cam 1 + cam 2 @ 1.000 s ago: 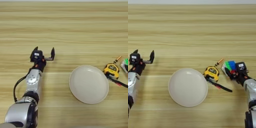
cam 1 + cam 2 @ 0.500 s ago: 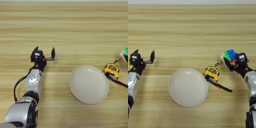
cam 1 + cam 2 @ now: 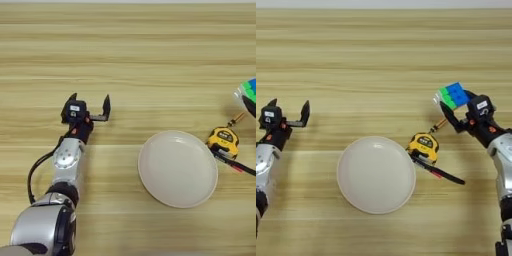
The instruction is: Move the objects on the table
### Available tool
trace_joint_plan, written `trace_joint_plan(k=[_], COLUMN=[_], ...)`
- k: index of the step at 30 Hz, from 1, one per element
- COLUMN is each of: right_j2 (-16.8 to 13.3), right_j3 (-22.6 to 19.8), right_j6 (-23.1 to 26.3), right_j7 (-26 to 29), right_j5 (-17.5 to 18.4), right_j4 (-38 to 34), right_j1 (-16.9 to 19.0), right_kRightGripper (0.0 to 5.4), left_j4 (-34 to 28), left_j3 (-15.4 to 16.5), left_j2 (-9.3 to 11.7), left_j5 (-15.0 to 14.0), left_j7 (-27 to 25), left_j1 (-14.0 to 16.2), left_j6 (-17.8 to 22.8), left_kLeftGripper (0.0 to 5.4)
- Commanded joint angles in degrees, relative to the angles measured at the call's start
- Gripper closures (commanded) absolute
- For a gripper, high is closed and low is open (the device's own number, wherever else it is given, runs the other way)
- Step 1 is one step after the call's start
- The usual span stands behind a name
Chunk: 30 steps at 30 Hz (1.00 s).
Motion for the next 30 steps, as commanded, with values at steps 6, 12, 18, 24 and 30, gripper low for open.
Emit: trace_joint_plan(k=[6,12,18,24,30], right_j2=[0.45,1.09,1.41,1.77,2.16], right_j3=[1.86,3.45,4.64,6.27,7.47], right_j6=[0.79,0.87,0.46,-0.3,-0.84], right_j7=[2.7,4.32,5.75,7.78,8.94], right_j5=[1.03,1.26,1.7,2.01,1.85], right_j4=[-5.69,-9.48,-11.74,-14.14,-14.54], right_j1=[2.04,4.04,5.57,7.03,7.5], right_kRightGripper=[2.04,2.04,2.04,2.04,2.04], left_j4=[0.41,0.16,-0.17,-0.51,-0.8], left_j3=[0.02,0.11,0.19,0.15,-0.19], left_j2=[-0.59,-0.48,-0.3,-0.23,-0.11], left_j5=[-0.06,-0.21,-0.5,-0.65,-0.43], left_j7=[-0.38,-0.88,-1.5,-1.86,-2.33], left_j1=[-0.63,-0.28,0.15,0.46,0.79], left_j6=[0.16,0.08,0.04,-0.05,-0.27], left_kLeftGripper=[0.0,0.0,0.0,0.0,0.0])
